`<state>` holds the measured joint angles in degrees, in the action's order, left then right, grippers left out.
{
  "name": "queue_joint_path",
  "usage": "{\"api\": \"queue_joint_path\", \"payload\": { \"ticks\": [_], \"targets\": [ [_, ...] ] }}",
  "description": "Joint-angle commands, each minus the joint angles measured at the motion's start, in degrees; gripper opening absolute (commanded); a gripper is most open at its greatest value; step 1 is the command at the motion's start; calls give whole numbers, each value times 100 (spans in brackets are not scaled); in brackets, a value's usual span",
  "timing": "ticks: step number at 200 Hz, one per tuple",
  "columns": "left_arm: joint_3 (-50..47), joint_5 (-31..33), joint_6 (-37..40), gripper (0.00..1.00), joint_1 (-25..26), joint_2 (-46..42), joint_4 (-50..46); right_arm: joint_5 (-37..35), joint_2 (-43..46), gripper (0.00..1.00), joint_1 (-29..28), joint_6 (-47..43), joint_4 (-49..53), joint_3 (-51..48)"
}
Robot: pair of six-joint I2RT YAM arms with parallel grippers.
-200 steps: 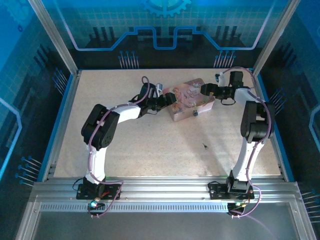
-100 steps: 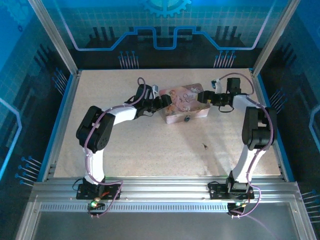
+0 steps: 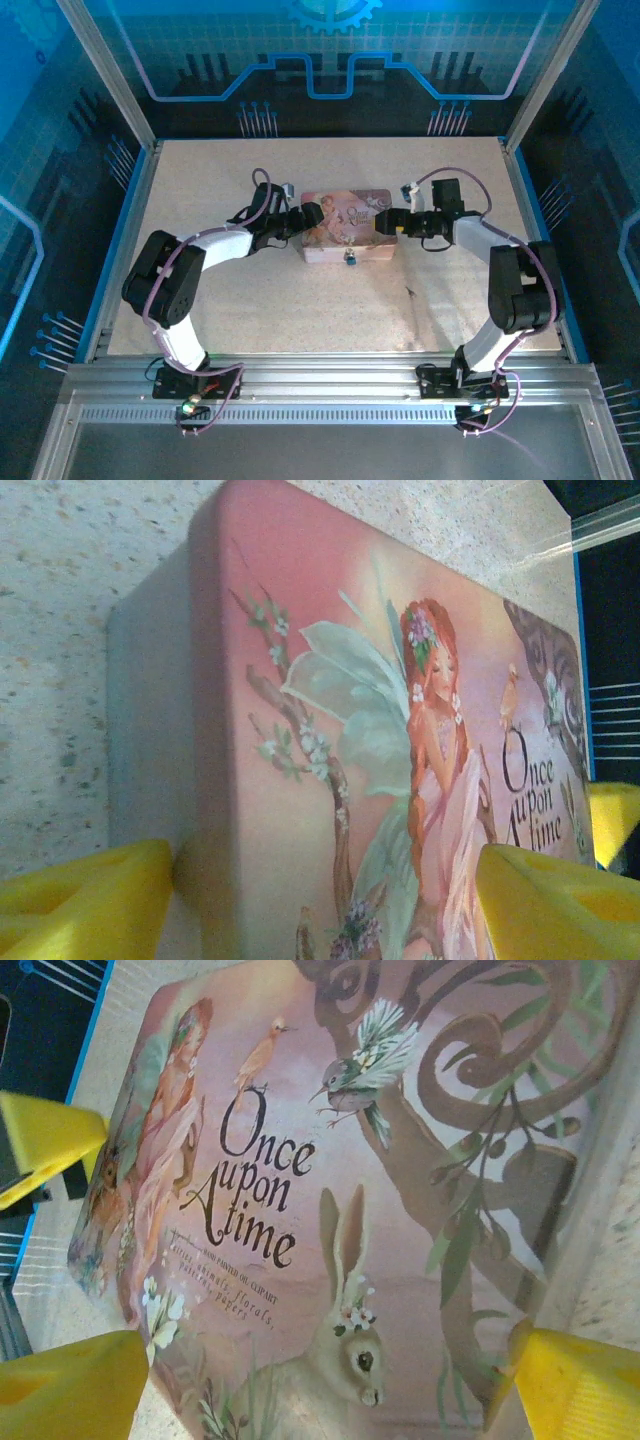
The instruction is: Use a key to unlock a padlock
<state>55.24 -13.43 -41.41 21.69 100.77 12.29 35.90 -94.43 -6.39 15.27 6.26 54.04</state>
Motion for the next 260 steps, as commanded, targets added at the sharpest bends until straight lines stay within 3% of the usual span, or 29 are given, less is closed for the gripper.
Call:
{"api": "queue_joint_path", "payload": {
  "ticks": [1,58,99,150,185,260],
  "targets": [
    [-103,-353,114,80,98,-205,241,453,267,94,-420,241,-183,-249],
    [-251,-131,181,83,-20,-387,86,48,625,95,-613,428,-233,-663],
    [-286,207,374,86,-166,-672,-293,-951,880,98,-582,500,341,-587],
    [-654,691,614,87,-395,-1706,-900,-2210,1900,99,-329,712,1140,-817],
    [-1212,781,436,87,-377,-2642,-1334,-2936,2629,96,-382,871,2254,-972],
    [-2316,758,-316,86,80,-4013,-1548,-3078,3827,83,-512,1363,2730,-2273]
  ]
}}
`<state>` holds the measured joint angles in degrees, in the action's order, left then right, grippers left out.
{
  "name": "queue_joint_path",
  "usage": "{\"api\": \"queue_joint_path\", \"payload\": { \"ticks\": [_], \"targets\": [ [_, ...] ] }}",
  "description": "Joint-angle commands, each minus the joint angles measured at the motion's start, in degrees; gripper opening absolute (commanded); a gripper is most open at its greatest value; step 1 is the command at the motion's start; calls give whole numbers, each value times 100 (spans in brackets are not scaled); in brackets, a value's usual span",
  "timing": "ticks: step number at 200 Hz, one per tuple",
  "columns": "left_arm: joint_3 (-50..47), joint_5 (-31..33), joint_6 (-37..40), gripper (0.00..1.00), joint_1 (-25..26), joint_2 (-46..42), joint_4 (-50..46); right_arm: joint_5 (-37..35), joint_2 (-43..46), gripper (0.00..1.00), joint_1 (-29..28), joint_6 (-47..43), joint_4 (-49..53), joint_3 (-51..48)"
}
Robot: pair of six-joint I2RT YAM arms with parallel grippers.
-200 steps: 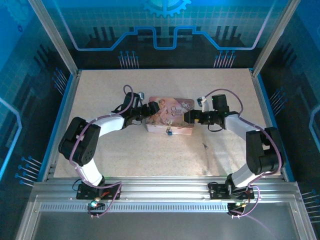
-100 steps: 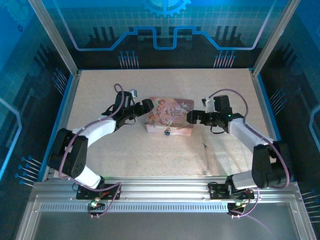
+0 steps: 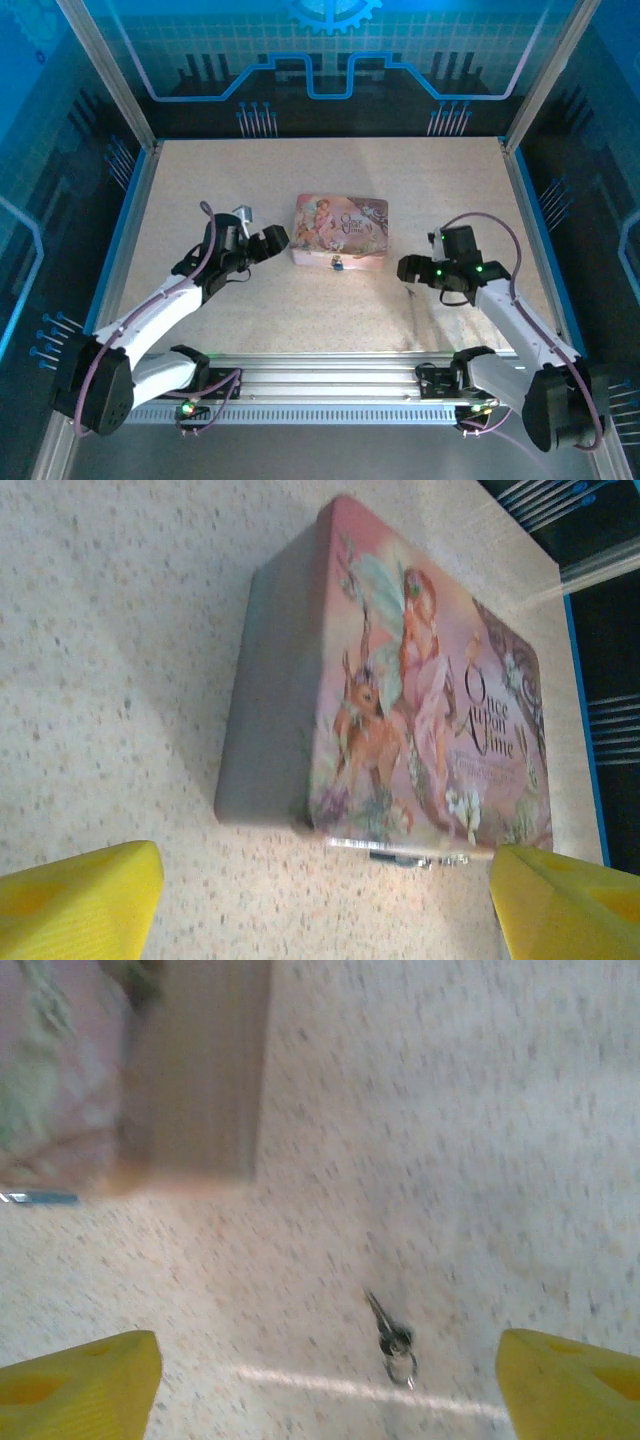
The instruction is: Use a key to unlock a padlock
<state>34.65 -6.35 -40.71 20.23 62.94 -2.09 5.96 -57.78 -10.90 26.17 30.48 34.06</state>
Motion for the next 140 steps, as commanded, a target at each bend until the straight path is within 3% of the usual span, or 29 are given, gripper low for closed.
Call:
{"api": "queue_joint_path", "payload": {
  "ticks": [1,60,140],
  "targets": [
    [-266,52,-395,86,244,-238,-100,-76,161,83,-62,273,309,-285],
    [-721,239,-850,85,889,-164,349,318,-476,71,-62,423,-221,-453],
    [-794,257,-892,85,953,-98,474,366,-1220,57,-62,652,-635,-410]
  ]
}}
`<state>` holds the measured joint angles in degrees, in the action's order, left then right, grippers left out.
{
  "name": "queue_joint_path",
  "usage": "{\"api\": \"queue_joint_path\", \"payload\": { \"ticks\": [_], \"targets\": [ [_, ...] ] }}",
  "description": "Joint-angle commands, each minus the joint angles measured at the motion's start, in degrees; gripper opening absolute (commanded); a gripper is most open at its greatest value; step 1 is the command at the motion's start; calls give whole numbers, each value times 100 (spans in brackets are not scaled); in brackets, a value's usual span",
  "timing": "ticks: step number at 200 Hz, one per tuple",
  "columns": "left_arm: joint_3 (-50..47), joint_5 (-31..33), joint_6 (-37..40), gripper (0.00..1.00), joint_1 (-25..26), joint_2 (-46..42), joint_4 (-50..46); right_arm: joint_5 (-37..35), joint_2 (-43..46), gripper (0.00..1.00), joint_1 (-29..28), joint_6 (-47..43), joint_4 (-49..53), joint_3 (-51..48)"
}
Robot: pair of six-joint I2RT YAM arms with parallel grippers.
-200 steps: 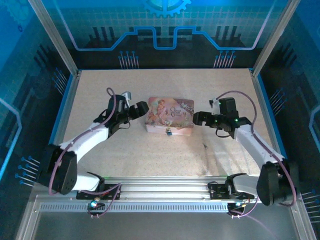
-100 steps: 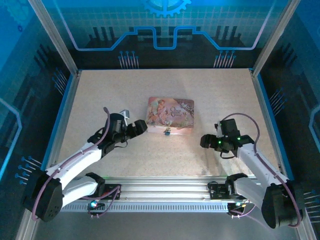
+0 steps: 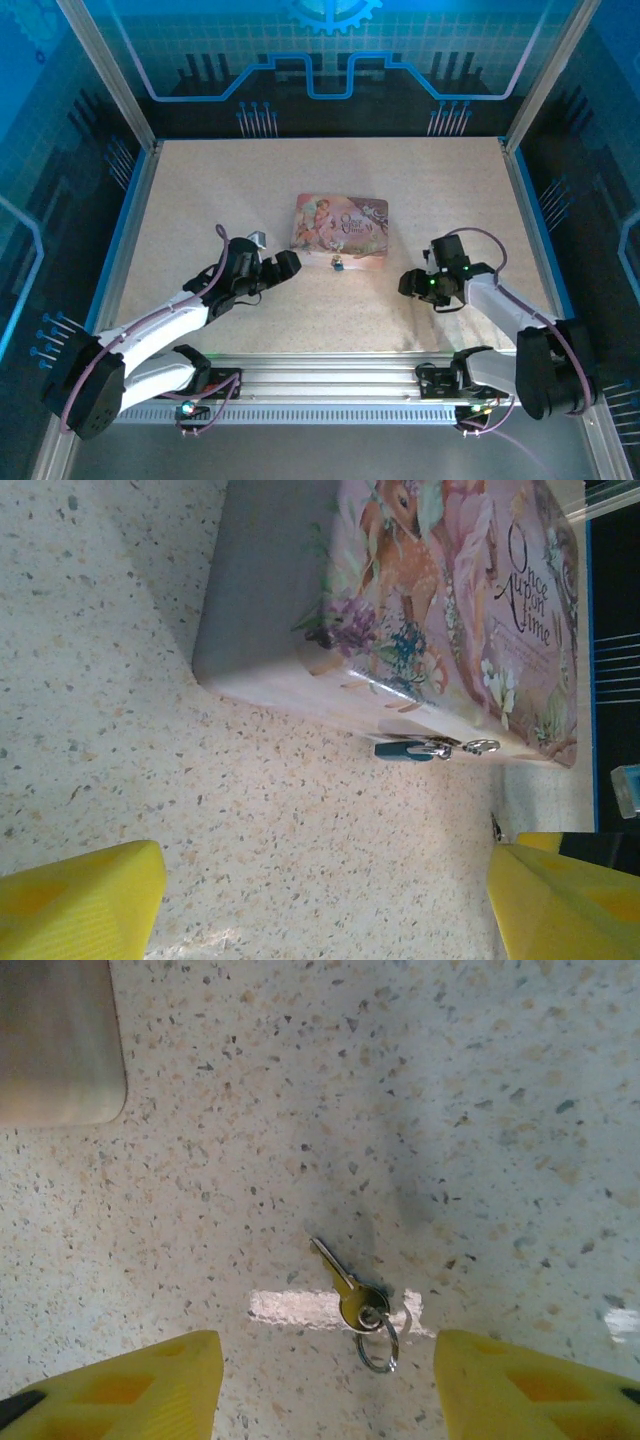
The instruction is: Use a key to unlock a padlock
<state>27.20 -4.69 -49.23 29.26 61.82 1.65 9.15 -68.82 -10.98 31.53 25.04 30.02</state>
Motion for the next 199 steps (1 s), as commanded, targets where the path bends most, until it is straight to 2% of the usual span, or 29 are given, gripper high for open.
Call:
{"api": "queue_joint_path", "payload": {
  "ticks": [1,82,94,115,127,175,199],
  "targets": [
    [-48,91,-37,85,56,14,99,36,-120,57,-53,117,-89,-6],
    [-48,91,-48,85,65,-6,108,-141,-279,42,-45,186,-8,74],
    [-48,91,-46,85,70,-14,112,-145,-314,35,-45,191,1,92],
    [-44,100,-44,86,67,-25,108,-132,-361,33,-49,196,10,105],
    [-57,102,-48,85,67,-21,105,-124,-390,27,-47,187,26,126],
    [-65,100,-47,86,72,-30,116,-175,-396,25,-77,196,45,136],
    [-66,90,-51,86,71,-39,117,-217,-413,20,-113,209,62,149]
  ]
}}
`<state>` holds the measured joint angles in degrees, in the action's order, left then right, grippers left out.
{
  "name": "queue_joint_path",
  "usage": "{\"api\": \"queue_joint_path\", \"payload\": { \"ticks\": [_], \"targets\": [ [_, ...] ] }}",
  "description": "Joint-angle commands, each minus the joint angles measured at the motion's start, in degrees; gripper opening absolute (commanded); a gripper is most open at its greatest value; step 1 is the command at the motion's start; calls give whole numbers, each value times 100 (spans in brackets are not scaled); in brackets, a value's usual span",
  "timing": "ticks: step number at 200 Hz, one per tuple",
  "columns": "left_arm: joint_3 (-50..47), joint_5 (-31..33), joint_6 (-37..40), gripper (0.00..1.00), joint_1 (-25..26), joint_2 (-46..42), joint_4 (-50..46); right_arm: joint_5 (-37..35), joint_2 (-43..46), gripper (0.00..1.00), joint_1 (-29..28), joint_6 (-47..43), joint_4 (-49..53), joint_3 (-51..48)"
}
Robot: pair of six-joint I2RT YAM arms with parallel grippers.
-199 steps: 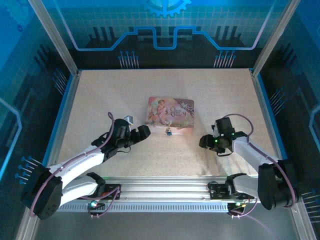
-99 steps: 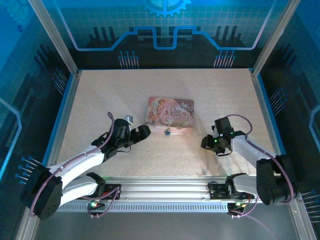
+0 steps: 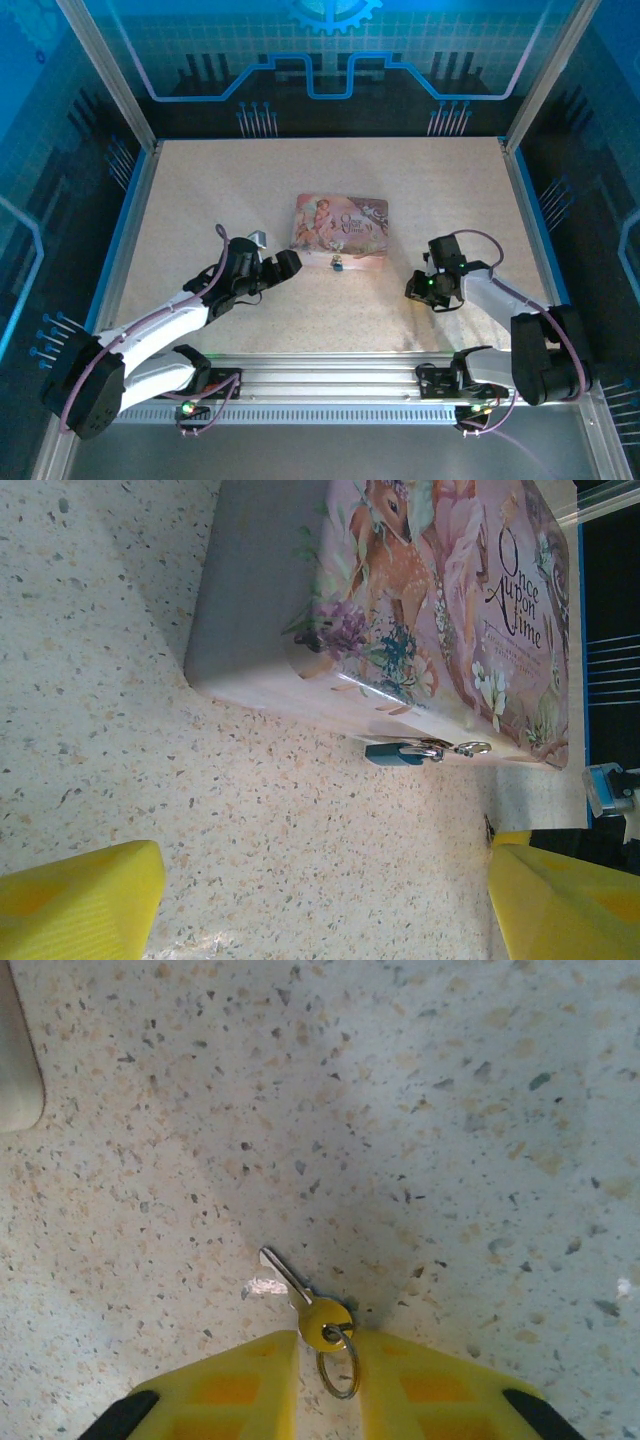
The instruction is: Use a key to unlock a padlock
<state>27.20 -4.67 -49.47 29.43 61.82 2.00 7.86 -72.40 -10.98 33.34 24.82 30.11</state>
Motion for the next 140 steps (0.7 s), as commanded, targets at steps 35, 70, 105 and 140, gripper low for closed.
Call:
{"api": "queue_joint_path", "payload": {
  "ticks": [35,70,105,140],
  "targets": [
    [-75,98,-17,86,54,-57,74,-170,-116,14,-179,14,111,197],
    [-91,98,-21,86,50,-65,77,-201,-107,4,-194,23,103,197],
    [-83,68,-45,86,50,-139,49,-35,-29,1,-194,82,-87,91],
    [-75,-47,-233,86,54,-275,59,373,186,0,-195,328,-559,-127]
  ]
}}
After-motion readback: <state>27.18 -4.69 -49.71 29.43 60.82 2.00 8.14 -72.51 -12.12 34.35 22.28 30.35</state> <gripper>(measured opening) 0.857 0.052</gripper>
